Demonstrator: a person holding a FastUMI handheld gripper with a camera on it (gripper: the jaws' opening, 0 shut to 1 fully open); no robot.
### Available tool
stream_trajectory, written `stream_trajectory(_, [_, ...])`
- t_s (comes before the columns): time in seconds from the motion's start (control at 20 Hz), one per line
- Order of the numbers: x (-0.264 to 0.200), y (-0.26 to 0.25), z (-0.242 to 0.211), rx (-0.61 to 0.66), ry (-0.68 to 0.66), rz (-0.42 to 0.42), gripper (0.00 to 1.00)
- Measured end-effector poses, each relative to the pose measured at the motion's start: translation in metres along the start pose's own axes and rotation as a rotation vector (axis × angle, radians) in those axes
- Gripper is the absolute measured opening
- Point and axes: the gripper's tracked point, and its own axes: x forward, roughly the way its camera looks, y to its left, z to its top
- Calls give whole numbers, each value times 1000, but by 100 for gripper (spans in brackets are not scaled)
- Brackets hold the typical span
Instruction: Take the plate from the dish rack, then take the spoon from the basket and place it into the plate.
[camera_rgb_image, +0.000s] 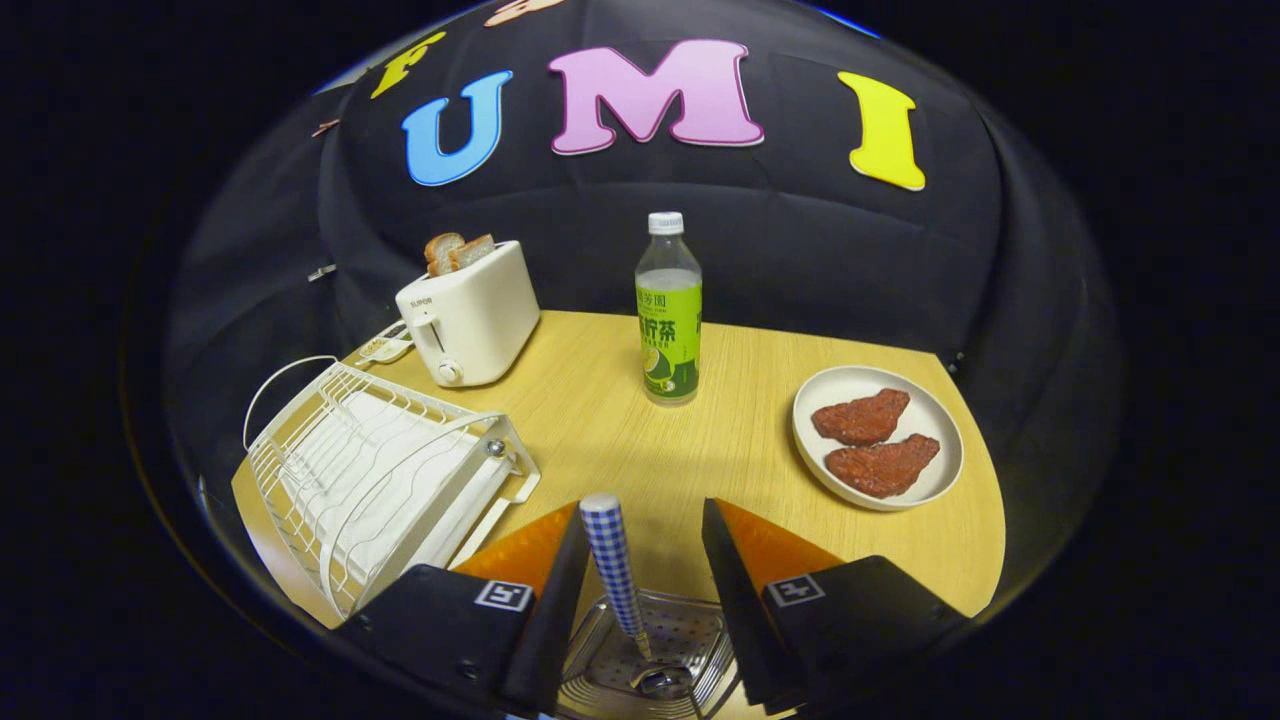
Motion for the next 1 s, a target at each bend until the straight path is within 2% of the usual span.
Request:
stream_trajectory(0.1, [2, 0, -5, 35, 33, -1, 47])
stream_trajectory(0.25, [-2, -2, 0, 23, 24, -20, 20])
stream_trajectory(0.45, [-14, 2, 2, -18, 20, -12, 15])
stream_trajectory(0.7, [-39, 3, 28, -43, -38, -25, 14])
stream_trajectory(1.0, [-108, 2, 78, -27, -116, -69, 15])
